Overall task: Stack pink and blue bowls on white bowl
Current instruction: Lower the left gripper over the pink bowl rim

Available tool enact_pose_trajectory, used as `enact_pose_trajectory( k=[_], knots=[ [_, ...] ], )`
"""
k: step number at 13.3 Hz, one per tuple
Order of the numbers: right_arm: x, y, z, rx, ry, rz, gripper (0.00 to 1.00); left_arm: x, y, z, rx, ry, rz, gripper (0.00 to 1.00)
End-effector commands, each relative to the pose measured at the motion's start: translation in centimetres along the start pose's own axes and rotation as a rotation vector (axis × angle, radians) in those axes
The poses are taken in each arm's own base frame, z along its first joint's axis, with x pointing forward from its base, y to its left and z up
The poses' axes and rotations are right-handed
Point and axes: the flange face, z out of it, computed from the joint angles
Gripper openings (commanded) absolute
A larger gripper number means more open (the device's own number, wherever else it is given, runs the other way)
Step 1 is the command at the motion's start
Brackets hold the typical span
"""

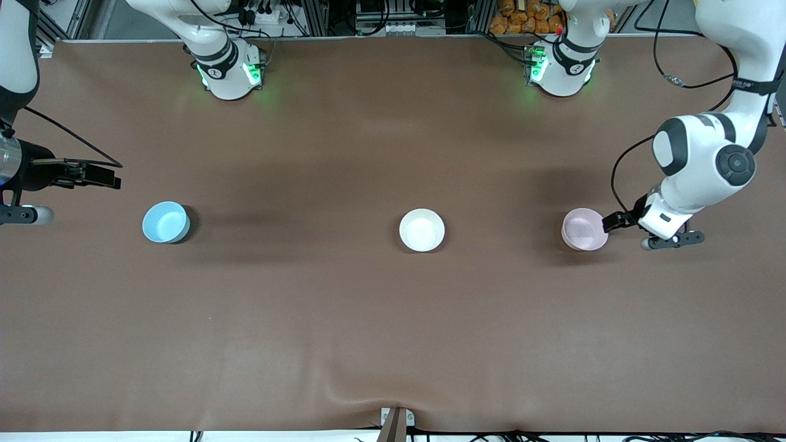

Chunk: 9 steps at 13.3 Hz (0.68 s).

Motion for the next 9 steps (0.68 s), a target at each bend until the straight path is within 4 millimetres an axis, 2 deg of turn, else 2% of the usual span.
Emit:
enact_pose_trajectory(
  k=[1, 7, 9],
  knots=[
    [0.3, 0.1, 0.0, 0.009, 0.019, 0.003, 1.00, -0.1, -0.2, 1.6, -0.014, -0.001, 0.027, 0.90],
    [0.5, 0.1, 0.1, 0.010, 0.030, 0.002, 1.00, -1.1, 0.1, 4.6, -0.019, -0.060, 0.034, 0.67],
    [0.5, 0.1, 0.1, 0.010, 0.030, 0.004, 1.00, -1.1, 0.2, 5.3, -0.021, -0.073, 0.038, 0.48]
  ],
)
